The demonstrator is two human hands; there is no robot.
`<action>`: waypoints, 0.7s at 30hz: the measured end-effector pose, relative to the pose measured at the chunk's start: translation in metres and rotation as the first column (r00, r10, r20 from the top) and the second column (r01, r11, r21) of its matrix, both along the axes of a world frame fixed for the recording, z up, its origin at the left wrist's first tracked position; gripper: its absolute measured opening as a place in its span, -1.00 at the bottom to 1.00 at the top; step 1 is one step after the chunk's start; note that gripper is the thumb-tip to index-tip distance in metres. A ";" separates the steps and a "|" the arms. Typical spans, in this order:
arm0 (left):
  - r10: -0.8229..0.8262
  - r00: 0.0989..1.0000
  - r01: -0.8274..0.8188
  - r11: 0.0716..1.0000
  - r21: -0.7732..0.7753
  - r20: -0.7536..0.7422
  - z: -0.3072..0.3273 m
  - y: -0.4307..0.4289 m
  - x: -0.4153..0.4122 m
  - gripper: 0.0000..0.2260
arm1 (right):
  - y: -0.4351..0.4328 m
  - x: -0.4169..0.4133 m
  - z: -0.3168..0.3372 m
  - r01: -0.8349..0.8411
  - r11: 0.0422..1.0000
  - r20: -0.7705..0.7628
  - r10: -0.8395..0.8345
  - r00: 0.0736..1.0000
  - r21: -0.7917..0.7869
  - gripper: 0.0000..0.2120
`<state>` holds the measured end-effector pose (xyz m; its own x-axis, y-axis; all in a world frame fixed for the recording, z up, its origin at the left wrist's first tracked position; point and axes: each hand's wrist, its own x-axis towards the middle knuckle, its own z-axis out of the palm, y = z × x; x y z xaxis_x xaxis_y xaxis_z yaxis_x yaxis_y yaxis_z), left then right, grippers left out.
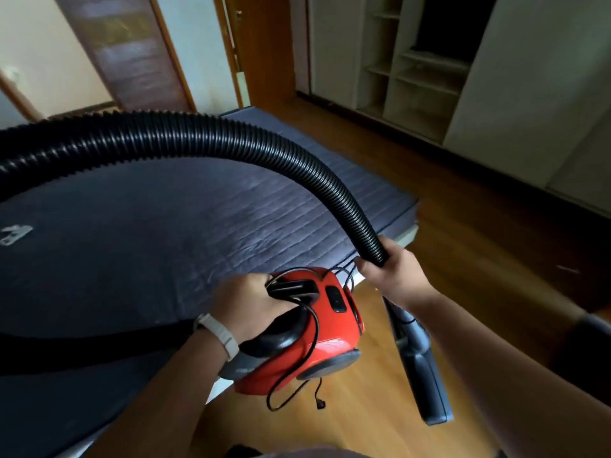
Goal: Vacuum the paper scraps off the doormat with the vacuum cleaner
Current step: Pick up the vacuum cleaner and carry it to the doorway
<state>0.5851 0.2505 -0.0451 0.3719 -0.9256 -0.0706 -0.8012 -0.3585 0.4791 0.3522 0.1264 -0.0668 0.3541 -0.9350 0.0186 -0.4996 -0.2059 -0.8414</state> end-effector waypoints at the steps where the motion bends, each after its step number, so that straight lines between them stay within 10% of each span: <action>1: -0.019 1.000 0.019 1.000 0.007 0.004 0.000 -0.014 -0.007 -0.61 | -0.007 -0.011 -0.001 0.027 1.000 0.020 -0.027 0.999 0.007 -0.83; 21: -0.522 0.853 0.523 0.851 0.048 -0.034 -0.030 -0.350 -0.039 -0.47 | -0.231 -0.071 -0.011 0.447 0.894 -0.133 -0.445 0.886 -0.016 -0.80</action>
